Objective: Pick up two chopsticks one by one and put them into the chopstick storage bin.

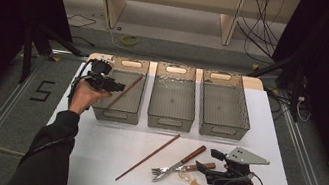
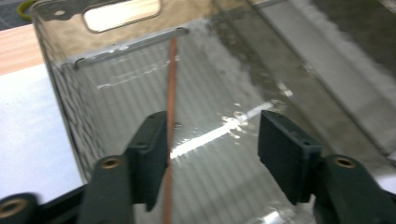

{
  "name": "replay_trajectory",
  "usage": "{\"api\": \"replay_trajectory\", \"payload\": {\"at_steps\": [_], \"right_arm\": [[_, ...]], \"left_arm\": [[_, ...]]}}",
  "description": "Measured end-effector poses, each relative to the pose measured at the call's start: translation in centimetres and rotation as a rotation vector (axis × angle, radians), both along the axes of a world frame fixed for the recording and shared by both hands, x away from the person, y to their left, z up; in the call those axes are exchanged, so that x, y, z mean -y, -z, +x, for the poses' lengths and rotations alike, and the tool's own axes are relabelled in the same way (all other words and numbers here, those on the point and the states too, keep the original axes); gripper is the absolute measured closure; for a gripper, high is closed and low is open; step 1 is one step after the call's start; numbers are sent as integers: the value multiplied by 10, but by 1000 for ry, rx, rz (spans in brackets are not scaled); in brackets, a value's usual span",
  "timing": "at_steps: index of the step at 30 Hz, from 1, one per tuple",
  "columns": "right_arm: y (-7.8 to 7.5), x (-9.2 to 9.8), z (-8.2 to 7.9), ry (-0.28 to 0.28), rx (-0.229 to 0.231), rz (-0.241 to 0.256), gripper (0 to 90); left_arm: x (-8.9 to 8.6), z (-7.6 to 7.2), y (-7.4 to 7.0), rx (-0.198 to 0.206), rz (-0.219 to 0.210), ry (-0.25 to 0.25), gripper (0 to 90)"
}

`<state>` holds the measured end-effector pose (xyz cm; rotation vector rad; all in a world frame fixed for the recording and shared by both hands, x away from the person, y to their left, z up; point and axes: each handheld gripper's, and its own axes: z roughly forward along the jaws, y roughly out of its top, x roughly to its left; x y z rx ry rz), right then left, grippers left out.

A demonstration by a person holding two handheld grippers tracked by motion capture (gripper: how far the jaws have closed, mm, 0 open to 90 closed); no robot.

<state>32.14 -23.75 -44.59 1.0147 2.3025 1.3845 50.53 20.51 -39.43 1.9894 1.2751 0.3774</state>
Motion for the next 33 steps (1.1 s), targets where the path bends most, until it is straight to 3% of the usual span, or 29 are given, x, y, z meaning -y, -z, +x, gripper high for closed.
{"api": "replay_trajectory", "payload": {"at_steps": [5, 10, 26, 33], "right_arm": [[0, 0, 0, 0, 3, 2, 289], [0, 0, -1, -1, 5, -2, 289], [-1, -1, -2, -2, 9, -5, 289], [-2, -1, -3, -3, 11, -8, 289]], "left_arm": [[5, -29, -6, 35, -46, 35, 322], [10, -52, 0, 46, -106, 60, 272], [39, -80, 8, 21, -39, 146, 229], [53, -92, 19, -7, -7, 171, 222]]}}
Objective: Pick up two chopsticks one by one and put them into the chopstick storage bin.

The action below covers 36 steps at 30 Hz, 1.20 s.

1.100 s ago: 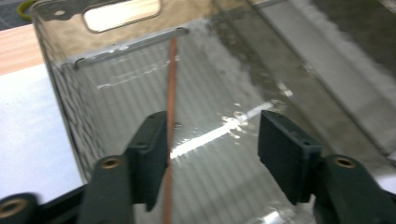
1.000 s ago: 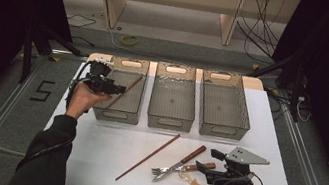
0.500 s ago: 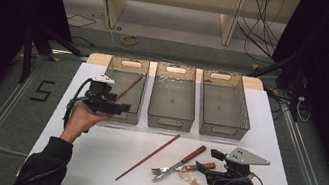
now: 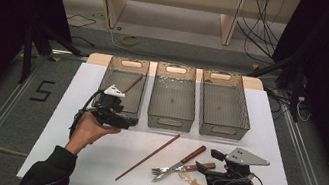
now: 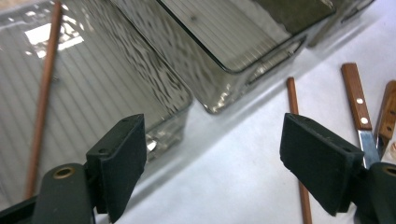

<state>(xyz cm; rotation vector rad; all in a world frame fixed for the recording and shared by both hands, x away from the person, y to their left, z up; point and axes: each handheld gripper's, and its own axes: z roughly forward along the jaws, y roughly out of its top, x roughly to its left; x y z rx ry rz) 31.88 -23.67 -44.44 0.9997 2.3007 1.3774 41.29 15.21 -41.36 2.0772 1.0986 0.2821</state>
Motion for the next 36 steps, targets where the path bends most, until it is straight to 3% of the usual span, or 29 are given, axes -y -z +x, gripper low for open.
{"api": "replay_trajectory", "payload": {"at_steps": [16, 26, 36], "right_arm": [[0, -1, -1, -2, -4, 0, 289], [0, -1, -1, -4, -3, -3, 289], [0, -2, -1, -5, 0, -5, 289]], "left_arm": [[39, -28, 27, -59, 71, 106, 247], [55, -33, 42, -118, 129, 151, 356], [65, -36, 50, -129, 161, 191, 467]]}}
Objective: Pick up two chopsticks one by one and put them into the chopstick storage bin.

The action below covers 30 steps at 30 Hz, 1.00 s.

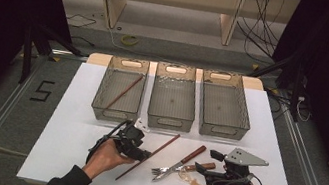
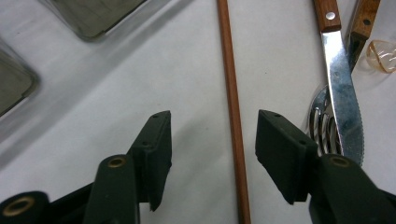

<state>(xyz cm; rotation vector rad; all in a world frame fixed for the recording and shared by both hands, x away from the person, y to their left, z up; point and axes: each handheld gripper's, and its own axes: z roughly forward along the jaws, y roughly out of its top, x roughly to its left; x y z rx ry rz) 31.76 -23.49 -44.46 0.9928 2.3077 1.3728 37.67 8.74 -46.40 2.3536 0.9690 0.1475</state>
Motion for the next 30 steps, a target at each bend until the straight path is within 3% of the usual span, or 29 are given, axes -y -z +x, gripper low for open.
{"api": "replay_trajectory", "payload": {"at_steps": [7, 20, 23, 30], "right_arm": [[0, 0, 1, -3, -4, -2, 289], [1, 0, 1, -5, -6, -4, 289], [1, -1, 0, -4, -5, -3, 289], [1, 0, 1, -3, -4, -5, 289]], "left_arm": [[8, -3, 6, 1, 38, 35, 547], [15, -6, 11, -1, 72, 64, 666], [16, -7, 11, 15, 89, 71, 692], [14, -6, 12, 24, 91, 80, 749]]}}
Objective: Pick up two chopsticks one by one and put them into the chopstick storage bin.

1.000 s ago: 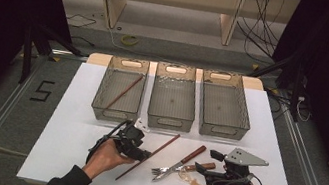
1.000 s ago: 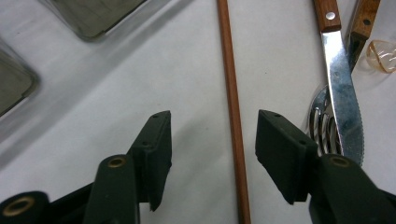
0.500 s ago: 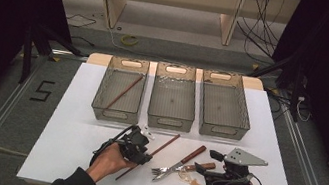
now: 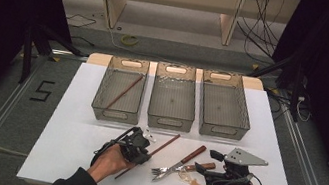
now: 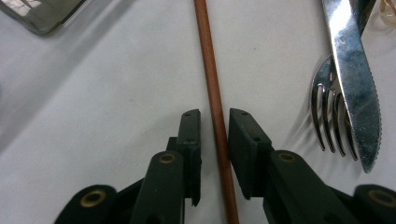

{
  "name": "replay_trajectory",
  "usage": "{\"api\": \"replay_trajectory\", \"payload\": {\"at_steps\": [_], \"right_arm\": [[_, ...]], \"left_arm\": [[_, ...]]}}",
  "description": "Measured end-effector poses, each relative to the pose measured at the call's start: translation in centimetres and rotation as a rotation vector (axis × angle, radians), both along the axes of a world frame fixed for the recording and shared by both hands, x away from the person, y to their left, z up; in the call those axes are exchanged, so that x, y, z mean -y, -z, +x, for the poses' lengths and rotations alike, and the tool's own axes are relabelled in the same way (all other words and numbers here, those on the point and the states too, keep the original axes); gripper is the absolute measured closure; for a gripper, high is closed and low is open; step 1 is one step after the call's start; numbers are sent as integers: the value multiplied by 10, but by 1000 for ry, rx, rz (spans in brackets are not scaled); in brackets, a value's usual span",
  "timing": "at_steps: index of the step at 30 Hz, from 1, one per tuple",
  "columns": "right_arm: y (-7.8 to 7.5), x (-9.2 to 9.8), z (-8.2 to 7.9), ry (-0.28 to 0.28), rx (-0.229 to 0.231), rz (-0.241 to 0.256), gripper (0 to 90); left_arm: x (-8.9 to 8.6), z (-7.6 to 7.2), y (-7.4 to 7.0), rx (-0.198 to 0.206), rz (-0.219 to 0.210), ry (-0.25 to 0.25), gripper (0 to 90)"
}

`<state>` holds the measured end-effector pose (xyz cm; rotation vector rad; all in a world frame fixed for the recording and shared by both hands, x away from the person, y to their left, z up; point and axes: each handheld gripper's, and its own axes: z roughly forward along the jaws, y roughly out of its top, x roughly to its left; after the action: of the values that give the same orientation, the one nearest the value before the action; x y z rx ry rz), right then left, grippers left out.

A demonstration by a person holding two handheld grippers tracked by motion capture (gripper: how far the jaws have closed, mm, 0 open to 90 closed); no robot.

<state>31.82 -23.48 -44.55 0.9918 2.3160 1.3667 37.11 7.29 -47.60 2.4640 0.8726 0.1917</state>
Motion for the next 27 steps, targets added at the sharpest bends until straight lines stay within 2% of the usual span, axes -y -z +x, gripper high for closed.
{"api": "replay_trajectory", "payload": {"at_steps": [4, 9, 12, 17, 22, 27], "right_arm": [[0, 0, 0, 2, 0, -2, 289], [0, 0, 0, 2, 0, -2, 289], [0, 0, 0, 1, 0, 0, 289], [0, 0, 0, 0, 0, -3, 289], [0, 0, 0, 1, 1, -4, 289], [0, -1, 0, 2, -1, -3, 289]], "left_arm": [[-1, 1, 0, 8, 4, 5, 800], [-2, 3, 0, -2, 0, 10, 829], [-2, 4, -1, -13, 3, 12, 836], [1, 7, -3, -32, 35, 17, 835], [2, 9, -3, -50, 35, 11, 828], [3, 12, -5, -62, 53, 22, 834]]}}
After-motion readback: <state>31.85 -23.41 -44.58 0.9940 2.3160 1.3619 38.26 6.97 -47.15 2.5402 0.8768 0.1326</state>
